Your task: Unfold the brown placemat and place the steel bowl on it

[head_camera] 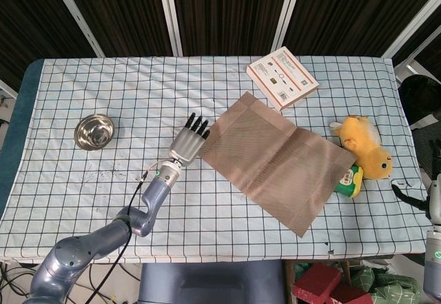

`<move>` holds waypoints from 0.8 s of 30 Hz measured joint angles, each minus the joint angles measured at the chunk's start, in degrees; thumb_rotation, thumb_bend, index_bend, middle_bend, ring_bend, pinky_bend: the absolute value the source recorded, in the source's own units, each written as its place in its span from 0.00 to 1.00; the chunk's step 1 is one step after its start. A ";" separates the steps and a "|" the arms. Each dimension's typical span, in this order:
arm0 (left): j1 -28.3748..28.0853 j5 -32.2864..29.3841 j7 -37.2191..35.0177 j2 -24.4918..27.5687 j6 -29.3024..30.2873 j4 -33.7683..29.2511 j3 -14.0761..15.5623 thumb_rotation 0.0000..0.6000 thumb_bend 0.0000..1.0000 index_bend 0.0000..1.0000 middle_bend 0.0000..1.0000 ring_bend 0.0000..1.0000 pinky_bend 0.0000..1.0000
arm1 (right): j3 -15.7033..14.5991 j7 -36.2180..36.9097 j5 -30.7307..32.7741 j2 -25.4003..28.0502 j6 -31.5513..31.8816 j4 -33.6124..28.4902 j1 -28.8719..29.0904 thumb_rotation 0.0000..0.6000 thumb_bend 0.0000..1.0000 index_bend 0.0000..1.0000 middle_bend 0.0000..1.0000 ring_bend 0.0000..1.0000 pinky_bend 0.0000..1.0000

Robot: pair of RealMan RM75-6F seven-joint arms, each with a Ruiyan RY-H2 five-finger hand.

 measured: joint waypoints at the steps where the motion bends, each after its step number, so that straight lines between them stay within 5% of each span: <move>1: -0.03 0.21 -0.25 -0.23 0.17 0.36 -0.04 1.00 0.32 0.23 0.09 0.00 0.00 | 0.00 0.01 0.00 -0.01 0.00 0.00 0.00 1.00 0.10 0.00 0.00 0.00 0.16; 13: -0.55 2.33 -3.73 -2.56 0.90 4.05 -0.51 1.00 0.35 0.48 0.12 0.00 0.01 | -0.06 0.16 -0.08 0.03 -0.17 -0.11 -0.01 1.00 0.10 0.00 0.00 0.00 0.16; 24: -1.14 4.04 -6.31 -3.68 0.93 6.10 -0.81 1.00 0.43 0.54 0.16 0.00 0.01 | -0.06 0.25 -0.01 0.09 -0.41 -0.12 0.01 1.00 0.10 0.00 0.00 0.00 0.16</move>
